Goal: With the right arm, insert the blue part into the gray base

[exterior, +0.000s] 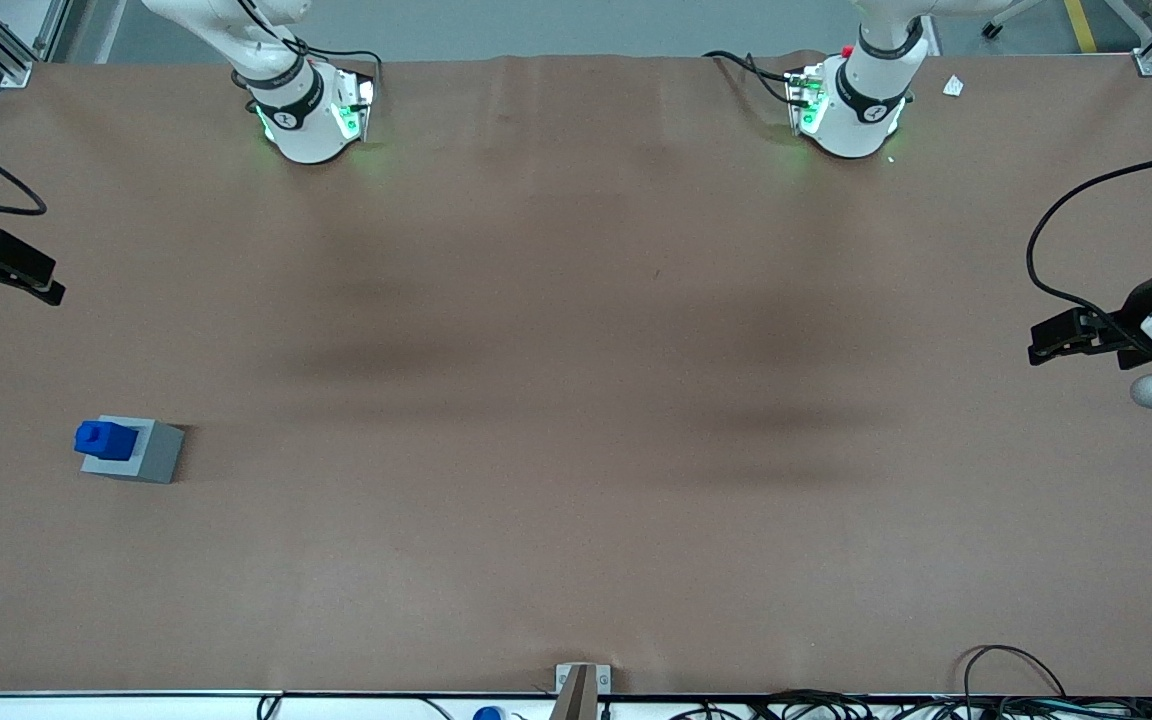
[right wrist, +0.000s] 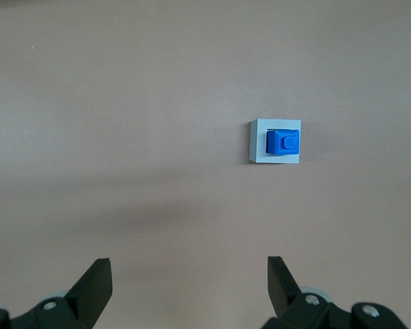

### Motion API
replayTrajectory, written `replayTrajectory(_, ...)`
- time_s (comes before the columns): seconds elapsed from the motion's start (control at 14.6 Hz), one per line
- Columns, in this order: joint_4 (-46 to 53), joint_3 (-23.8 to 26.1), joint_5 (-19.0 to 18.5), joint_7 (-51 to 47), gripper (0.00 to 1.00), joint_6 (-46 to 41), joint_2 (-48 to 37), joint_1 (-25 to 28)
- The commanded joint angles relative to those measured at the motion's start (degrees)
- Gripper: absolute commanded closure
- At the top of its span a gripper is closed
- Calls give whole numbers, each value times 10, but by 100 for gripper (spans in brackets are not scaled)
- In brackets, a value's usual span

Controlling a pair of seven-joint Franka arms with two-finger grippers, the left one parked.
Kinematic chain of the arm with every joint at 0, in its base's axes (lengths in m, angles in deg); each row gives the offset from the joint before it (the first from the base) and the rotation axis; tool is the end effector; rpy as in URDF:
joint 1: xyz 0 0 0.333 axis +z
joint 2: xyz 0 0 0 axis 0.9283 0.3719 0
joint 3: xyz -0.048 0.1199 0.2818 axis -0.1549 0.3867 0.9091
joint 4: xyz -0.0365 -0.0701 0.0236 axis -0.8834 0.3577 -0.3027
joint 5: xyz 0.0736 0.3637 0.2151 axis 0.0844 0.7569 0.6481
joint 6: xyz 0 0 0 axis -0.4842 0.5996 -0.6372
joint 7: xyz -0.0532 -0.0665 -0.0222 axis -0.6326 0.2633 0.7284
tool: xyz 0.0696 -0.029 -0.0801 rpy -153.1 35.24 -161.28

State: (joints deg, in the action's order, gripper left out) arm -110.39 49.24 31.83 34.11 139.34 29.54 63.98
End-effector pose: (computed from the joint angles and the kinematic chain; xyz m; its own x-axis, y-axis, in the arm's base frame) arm 0.6133 -0.0210 0.6421 0.9977 -0.0581 0.0335 -0.0589 -0.9980 0.0218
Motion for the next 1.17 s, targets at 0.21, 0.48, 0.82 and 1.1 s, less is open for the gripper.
replayTrajectory(0.21, 23, -3, 8, 102, 0, -28, 29, -33)
replayTrajectory(0.48, 23, -3, 8, 102, 0, -28, 29, -34)
replayTrajectory(0.82, 20, -3, 7, 105, 0, -21, 34, -49)
replayTrajectory(1.1, 6, -3, 8, 109, 0, -4, 45, -63)
